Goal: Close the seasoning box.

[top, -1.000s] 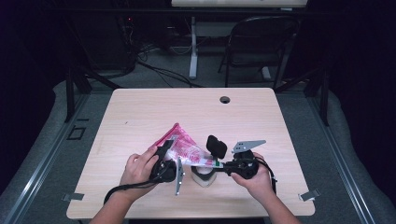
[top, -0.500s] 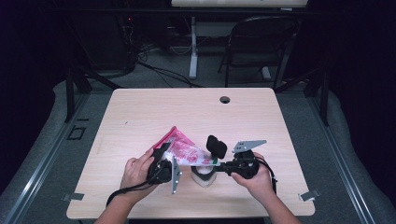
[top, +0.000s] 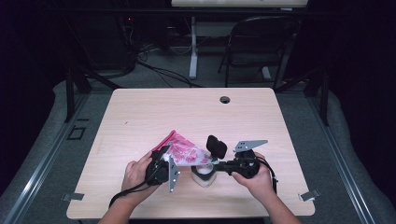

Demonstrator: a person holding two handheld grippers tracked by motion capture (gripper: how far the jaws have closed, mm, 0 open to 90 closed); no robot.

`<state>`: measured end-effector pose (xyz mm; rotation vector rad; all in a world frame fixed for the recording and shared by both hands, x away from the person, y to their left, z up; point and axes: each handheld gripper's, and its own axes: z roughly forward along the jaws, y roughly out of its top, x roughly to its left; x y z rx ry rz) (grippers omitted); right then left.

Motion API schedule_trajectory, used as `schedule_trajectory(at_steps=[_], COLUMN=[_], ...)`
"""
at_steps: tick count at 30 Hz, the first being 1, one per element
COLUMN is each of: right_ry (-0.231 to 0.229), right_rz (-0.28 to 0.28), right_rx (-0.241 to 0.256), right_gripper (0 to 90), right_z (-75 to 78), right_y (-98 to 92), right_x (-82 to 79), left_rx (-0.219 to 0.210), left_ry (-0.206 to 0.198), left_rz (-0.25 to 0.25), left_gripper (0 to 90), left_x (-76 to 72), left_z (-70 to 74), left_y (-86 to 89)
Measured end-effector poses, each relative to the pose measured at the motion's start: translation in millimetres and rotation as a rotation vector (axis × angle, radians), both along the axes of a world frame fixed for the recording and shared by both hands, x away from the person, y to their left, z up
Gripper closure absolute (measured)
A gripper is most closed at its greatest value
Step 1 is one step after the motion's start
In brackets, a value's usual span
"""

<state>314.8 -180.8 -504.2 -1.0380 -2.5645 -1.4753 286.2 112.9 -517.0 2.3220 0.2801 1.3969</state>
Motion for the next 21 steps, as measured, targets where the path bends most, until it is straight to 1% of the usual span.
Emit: schedule_trajectory(at_steps=[1,9,10,11,13,14,15,16,18,19,20,21], right_ry=[0.0,-0.004,-0.004,-0.004,-0.004,-0.004,-0.004,-0.004,-0.009,-0.008,-0.009,-0.009], right_rz=[0.003,0.008,0.005,0.005,0.007,0.007,0.01,0.01,0.01,0.011,0.011,0.01], right_rx=[0.002,-0.001,0.003,0.003,0.005,0.005,0.002,0.002,0.006,0.009,0.009,0.009], right_gripper=[87.2,86.8,86.5,86.5,85.5,85.5,85.0,85.0,84.5,84.3,84.1,83.8], right_z=[-0.5,0.0,0.2,0.2,0.2,0.2,0.3,0.3,0.4,0.3,0.3,0.2], right_y=[0.4,0.4,0.0,0.0,0.0,0.0,-0.1,-0.1,-0.4,-0.5,-0.8,-1.0], right_x=[0.1,-0.4,-0.5,-0.5,-0.6,-0.6,-0.5,-0.5,-0.7,-0.6,-0.5,-0.4], left_rx=[-0.026,-0.057,-0.07,-0.07,-0.103,-0.103,-0.116,-0.116,-0.137,-0.137,-0.139,-0.144], left_ry=[0.012,0.039,0.054,0.054,0.069,0.069,0.083,0.083,0.102,0.102,0.116,0.116], left_rz=[-0.007,-0.009,-0.006,-0.006,-0.003,-0.003,0.001,0.001,0.007,0.007,0.009,0.009], left_gripper=[69.0,69.5,69.6,69.6,69.7,69.7,69.7,69.7,69.8,69.8,69.9,69.9], left_x=[0.5,1.1,1.6,1.6,2.9,2.9,3.7,3.7,3.9,3.9,4.2,4.5], left_z=[-0.9,-5.3,-6.2,-6.2,-8.2,-8.2,-9.3,-9.3,-11.5,-11.5,-12.2,-12.9], left_y=[0.6,-0.2,0.9,0.9,3.1,3.1,4.9,4.9,6.5,6.5,7.9,8.3])
